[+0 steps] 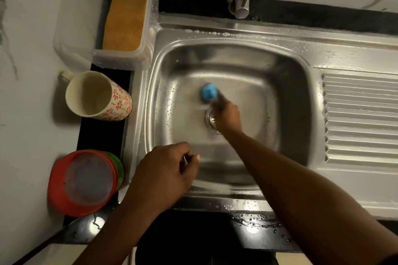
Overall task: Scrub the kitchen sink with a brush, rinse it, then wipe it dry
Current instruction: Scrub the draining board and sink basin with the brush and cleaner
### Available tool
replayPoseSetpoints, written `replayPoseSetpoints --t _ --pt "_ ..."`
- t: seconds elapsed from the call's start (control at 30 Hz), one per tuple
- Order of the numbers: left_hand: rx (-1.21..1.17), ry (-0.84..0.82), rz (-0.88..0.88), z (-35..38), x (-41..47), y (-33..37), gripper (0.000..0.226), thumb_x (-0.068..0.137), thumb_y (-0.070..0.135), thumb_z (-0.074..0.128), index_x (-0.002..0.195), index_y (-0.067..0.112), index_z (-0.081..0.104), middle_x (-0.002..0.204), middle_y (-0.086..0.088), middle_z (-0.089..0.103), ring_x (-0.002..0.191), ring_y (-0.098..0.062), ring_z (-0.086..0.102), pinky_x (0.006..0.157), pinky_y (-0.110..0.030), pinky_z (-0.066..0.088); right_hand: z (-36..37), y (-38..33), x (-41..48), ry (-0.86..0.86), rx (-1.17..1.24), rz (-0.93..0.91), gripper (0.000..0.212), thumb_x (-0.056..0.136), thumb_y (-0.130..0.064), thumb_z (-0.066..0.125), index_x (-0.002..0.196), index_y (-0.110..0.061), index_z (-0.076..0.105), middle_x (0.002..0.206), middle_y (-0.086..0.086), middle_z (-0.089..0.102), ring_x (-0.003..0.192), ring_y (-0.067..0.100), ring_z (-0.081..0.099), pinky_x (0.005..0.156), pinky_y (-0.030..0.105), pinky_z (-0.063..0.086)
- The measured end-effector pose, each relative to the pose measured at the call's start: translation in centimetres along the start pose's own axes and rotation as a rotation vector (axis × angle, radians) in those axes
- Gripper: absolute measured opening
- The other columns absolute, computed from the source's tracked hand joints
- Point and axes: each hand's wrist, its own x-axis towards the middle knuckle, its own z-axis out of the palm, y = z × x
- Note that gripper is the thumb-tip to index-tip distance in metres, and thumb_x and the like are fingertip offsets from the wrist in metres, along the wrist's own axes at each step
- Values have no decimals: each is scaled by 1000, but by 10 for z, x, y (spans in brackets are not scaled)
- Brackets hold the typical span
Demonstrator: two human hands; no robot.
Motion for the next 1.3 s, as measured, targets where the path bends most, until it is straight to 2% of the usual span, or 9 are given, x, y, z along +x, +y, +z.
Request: replayPoseSetpoints --t 0.1,0.2,0.27,0.47,0.57,0.67,0.97,1.17,1.3 --pt "4 -3 -5 -2 0 0 24 95 48 64 78 31 62 61 14 62 60 -4 63 56 -25 52 -39 29 8 492 221 304 40 107 -33 50 145 -23 61 124 -1 73 116 19 68 97 20 47" --pt "-14 3 -5 -3 0 -2 26 95 47 65 76 30 60 59 13 61 59 -5 62 55 -25 51 -21 0 22 618 365 400 40 109 -25 49 147 -15 58 126 -8 65 114 11 62 87 -2 36" --pt "-34 5 -12 -4 -1 -4 27 95 45 66 74 30 60 58 13 61 57 -6 63 55 -30 54 5 -28 32 502 348 369 40 109 -27 51 145 -15 60 123 -1 70 111 19 67 87 9 43" --pt "-25 -16 -14 1 -3 -7 27 94 47 65 73 30 60 59 11 61 59 -7 61 55 -33 52 37 -57 20 -267 8 -111 48 107 -41 52 154 -29 49 129 12 71 110 26 69 93 40 57" --pt "-28 -18 -12 3 -4 -3 26 95 46 67 74 31 60 61 11 62 60 -7 63 56 -28 52 -7 -11 20 -63 -67 34 47 104 -51 48 150 -40 50 118 2 76 97 20 73 84 39 60" --pt "-26 14 1 5 -4 0 25 94 46 68 76 30 61 59 13 61 58 -8 62 56 -30 53 -66 29 9 268 68 224 45 105 -42 52 148 -31 57 120 -3 74 109 23 71 91 31 54" --pt "-33 0 56 2 -1 8 24 94 47 66 78 30 62 58 13 61 59 -8 62 57 -32 54 -98 32 -67 -379 -346 218 46 106 -36 53 152 -30 52 131 7 69 110 24 69 97 40 56" --pt "0 -4 69 -5 -1 5 24 95 46 66 78 31 61 60 15 61 61 -6 63 57 -24 52 -106 19 -14 -82 -287 146 43 107 -28 53 148 -19 57 129 16 70 116 35 68 93 33 50" --pt "7 -23 64 -5 -3 6 23 96 47 66 78 31 62 61 15 62 60 -6 63 59 -31 56 -97 -3 26 -76 -284 142 48 107 -32 53 154 -25 49 134 14 66 119 33 66 93 33 49"
